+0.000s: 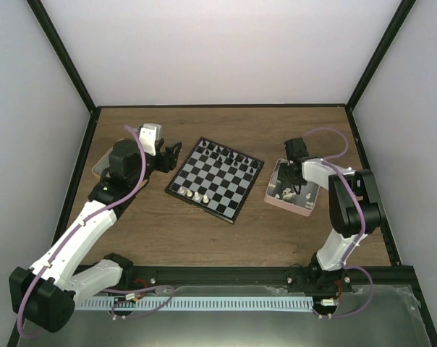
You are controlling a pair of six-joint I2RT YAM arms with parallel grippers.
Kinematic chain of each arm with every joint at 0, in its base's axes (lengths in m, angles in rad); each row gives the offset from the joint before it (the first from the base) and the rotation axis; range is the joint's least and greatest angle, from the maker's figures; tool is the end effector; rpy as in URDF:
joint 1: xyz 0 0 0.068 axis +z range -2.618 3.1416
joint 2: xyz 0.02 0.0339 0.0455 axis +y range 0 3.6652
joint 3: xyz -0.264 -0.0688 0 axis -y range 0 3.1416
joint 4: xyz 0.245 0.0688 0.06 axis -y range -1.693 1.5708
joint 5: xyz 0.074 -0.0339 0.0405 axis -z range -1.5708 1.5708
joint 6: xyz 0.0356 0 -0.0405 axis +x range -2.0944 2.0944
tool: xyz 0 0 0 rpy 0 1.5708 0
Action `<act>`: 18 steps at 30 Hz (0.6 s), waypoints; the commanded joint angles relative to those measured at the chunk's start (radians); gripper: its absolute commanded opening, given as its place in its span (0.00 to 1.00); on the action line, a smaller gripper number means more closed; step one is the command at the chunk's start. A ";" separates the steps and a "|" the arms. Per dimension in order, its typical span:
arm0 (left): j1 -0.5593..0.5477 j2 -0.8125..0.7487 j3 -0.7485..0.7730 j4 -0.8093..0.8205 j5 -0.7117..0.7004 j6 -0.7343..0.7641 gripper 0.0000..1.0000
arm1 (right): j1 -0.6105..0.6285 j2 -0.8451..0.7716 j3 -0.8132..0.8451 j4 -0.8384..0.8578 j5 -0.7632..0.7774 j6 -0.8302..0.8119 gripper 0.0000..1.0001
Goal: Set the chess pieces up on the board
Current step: Pick up the chess piece from the storage box.
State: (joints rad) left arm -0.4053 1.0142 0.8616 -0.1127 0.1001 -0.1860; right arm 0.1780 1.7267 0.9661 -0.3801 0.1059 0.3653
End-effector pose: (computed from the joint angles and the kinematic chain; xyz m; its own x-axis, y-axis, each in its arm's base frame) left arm 0.2168 -0.0969 0.3310 -0.3257 -0.0605 -0.9435 0.4281 0.8804 -0.2042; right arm 0.3210 0.0539 0.1494 -0.8829 0.2021 -0.4238 0.1956 0.9789 0.0592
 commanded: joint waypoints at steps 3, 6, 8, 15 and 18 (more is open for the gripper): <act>0.004 -0.003 -0.013 0.026 0.017 -0.008 0.67 | -0.011 0.005 -0.019 -0.019 -0.017 -0.017 0.18; 0.004 -0.002 -0.016 0.029 0.025 -0.013 0.67 | -0.010 -0.018 -0.035 0.016 -0.015 0.001 0.17; 0.004 0.000 -0.017 0.035 0.043 -0.019 0.67 | -0.010 -0.061 -0.058 0.049 0.002 0.015 0.16; 0.003 0.026 -0.018 0.078 0.182 -0.084 0.69 | -0.006 -0.325 -0.172 0.196 -0.093 0.011 0.17; 0.004 0.044 -0.007 0.103 0.268 -0.139 0.71 | 0.014 -0.417 -0.207 0.246 -0.221 -0.014 0.17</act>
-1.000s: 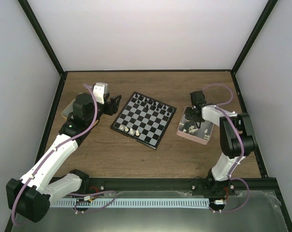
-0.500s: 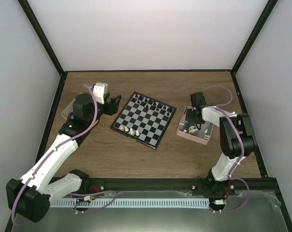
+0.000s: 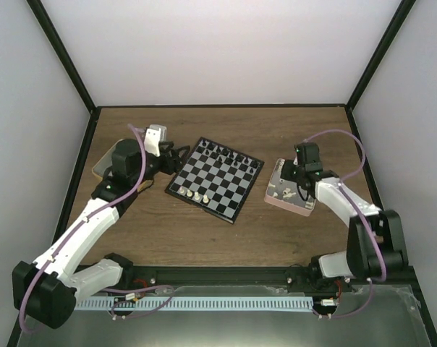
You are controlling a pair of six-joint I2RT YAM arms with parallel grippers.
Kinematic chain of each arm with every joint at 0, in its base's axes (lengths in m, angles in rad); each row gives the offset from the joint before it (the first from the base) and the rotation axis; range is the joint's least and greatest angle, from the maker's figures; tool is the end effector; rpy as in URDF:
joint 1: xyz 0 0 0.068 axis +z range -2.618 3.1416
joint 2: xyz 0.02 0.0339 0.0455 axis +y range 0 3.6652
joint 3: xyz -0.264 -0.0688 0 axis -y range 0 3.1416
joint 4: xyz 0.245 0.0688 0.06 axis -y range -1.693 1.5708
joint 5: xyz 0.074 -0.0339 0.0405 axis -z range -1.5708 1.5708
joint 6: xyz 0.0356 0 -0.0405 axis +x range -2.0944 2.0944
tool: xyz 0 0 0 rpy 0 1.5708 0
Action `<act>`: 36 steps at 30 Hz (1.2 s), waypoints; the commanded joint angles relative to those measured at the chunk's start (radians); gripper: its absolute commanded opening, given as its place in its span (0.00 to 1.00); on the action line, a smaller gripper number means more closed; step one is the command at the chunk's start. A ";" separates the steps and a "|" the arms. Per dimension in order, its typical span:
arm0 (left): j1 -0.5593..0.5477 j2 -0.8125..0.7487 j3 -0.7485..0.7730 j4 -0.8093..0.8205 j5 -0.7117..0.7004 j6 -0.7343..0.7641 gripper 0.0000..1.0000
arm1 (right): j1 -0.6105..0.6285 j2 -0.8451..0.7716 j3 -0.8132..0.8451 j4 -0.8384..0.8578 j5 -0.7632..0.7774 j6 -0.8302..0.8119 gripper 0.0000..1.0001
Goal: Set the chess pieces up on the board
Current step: Pick up the chess piece from the storage box, then place the chess piece on the chessboard.
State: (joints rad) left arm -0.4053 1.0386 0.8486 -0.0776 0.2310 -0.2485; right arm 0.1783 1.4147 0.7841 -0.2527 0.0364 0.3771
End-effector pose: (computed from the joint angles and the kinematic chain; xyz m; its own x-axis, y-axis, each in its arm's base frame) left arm 0.2199 -0.1032 0.3249 -0.3798 -0.0976 -0.9199 0.5089 0.8084 -0.2959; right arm 0.2775 0.0487 0.1936 -0.7640 0.2362 -0.6004 0.1364 0.9687 0.2075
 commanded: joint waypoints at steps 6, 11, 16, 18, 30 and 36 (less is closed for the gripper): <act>0.002 0.080 0.037 0.120 0.340 -0.213 0.76 | 0.129 -0.232 -0.085 0.296 -0.489 -0.032 0.18; -0.001 0.101 0.010 0.178 0.434 -0.293 0.81 | 0.239 -0.229 -0.083 0.473 -0.736 0.013 0.18; -0.002 0.110 0.000 0.160 0.466 -0.366 0.81 | 0.344 -0.178 -0.027 0.548 -0.825 0.001 0.19; -0.003 0.137 0.007 0.158 0.512 -0.412 0.80 | 0.374 -0.149 0.002 0.547 -0.830 -0.014 0.19; -0.005 0.224 0.036 0.106 0.657 -0.518 0.50 | 0.429 -0.043 0.103 0.559 -0.808 -0.052 0.20; -0.006 0.226 0.027 0.131 0.688 -0.535 0.39 | 0.432 -0.020 0.119 0.565 -0.818 -0.048 0.20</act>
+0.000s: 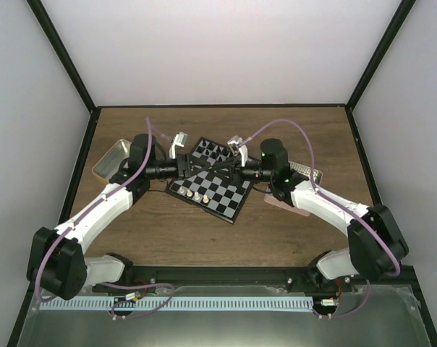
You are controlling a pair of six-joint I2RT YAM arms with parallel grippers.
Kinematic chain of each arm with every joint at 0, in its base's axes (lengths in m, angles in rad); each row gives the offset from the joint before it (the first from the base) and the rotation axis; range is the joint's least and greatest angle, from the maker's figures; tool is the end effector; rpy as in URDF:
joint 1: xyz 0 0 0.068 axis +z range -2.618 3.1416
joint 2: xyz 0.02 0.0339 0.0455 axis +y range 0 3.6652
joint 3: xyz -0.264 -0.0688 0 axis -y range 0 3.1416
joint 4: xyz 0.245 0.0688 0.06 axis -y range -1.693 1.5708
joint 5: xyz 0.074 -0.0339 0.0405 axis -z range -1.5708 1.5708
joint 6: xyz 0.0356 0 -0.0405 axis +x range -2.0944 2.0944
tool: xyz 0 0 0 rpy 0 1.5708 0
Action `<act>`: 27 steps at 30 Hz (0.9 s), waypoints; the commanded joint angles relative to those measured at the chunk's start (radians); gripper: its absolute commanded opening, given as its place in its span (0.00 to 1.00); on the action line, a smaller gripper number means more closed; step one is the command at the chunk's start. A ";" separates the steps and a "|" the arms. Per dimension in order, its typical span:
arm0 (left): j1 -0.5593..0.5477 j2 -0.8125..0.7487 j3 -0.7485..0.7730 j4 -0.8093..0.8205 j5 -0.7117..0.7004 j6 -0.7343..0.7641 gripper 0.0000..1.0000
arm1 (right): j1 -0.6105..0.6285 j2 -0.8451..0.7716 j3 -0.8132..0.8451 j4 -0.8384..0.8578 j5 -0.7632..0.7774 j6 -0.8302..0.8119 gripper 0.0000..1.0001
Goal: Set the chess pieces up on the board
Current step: Place the chess piece on the chessboard.
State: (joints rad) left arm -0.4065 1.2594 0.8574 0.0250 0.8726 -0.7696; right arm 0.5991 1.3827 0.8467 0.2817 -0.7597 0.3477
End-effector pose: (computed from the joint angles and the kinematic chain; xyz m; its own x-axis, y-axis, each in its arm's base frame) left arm 0.2447 -0.1350 0.2885 -0.8749 -0.1104 -0.4715 0.4171 0.3231 -0.8495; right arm 0.2410 0.1942 0.2742 -0.5222 -0.0574 -0.8509 -0.8311 0.2579 0.4927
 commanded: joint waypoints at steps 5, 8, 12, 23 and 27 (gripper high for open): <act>-0.005 0.010 0.018 0.037 0.044 -0.012 0.32 | 0.013 0.022 0.058 0.033 -0.029 -0.016 0.20; -0.005 0.017 0.015 0.035 0.039 0.001 0.31 | 0.014 0.024 0.058 0.032 -0.036 -0.017 0.20; -0.004 0.016 0.017 0.042 0.010 0.018 0.29 | 0.015 0.028 0.060 0.021 -0.045 -0.019 0.20; -0.004 0.006 0.014 0.003 -0.023 0.056 0.06 | 0.016 0.035 0.063 0.007 -0.007 -0.004 0.26; -0.005 -0.013 0.062 -0.135 -0.127 0.182 0.06 | 0.015 0.034 0.061 -0.038 0.072 0.002 0.44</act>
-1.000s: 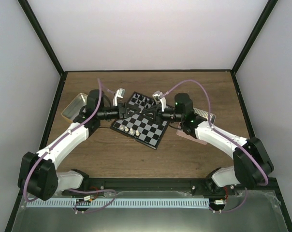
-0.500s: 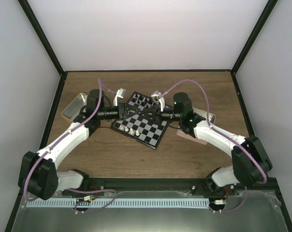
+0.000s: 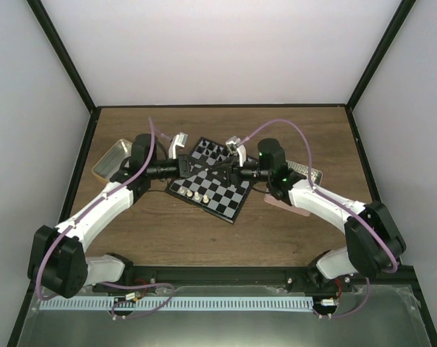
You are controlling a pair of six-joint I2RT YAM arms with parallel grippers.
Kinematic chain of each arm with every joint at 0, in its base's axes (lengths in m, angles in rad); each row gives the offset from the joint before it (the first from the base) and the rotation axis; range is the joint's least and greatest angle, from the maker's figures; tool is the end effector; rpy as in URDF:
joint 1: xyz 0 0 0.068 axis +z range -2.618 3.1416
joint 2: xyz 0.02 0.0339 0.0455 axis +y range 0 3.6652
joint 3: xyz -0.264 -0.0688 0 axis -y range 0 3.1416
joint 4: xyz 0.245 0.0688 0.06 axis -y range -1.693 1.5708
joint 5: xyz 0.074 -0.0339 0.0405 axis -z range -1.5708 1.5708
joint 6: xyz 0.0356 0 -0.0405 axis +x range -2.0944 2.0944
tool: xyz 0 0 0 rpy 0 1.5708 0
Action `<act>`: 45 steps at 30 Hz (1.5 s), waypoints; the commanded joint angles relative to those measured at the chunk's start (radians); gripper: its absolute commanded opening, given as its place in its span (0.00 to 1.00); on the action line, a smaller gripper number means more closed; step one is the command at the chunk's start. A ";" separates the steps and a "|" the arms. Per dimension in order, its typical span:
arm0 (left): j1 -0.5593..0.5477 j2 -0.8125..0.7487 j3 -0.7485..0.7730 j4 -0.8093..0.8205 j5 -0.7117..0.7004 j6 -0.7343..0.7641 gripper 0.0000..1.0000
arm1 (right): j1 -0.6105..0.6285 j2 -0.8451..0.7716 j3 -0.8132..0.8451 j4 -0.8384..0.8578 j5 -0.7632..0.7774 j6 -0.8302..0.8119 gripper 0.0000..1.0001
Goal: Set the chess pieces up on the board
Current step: Place the chess piece on the chessboard.
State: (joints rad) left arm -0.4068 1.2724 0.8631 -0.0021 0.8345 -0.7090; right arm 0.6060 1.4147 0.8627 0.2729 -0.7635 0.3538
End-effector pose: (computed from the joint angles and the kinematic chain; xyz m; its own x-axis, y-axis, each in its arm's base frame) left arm 0.2474 -0.1353 0.2842 -0.8578 -0.1065 -0.5028 0.4360 0.3672 -0.8217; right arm 0.2448 0.1996 0.2694 -0.5443 -0.0726 -0.8358 -0.8200 0.2562 0.5117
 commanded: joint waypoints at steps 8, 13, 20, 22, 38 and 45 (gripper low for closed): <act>-0.004 -0.041 0.130 -0.334 -0.400 0.354 0.06 | 0.006 -0.050 -0.031 -0.068 0.207 0.037 0.62; -0.032 -0.070 0.148 -0.377 -0.462 0.392 0.06 | 0.006 -0.112 -0.087 -0.146 0.391 0.120 0.60; -0.248 -0.080 0.063 -0.296 -0.708 0.393 0.06 | 0.007 -0.269 -0.151 -0.277 0.831 0.287 0.61; -0.315 -0.061 0.030 -0.268 -0.791 0.389 0.06 | 0.004 -0.299 -0.153 -0.332 0.940 0.334 0.61; -0.527 0.145 -0.134 0.004 -0.966 0.407 0.07 | -0.050 -0.353 -0.223 -0.442 1.065 0.505 0.67; -0.538 0.186 -0.161 0.042 -1.027 0.411 0.07 | -0.067 -0.338 -0.229 -0.431 1.042 0.505 0.67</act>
State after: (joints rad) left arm -0.9390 1.4425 0.7227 -0.0288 -0.1375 -0.3107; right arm 0.5518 1.0721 0.6331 -0.1570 0.2749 0.8433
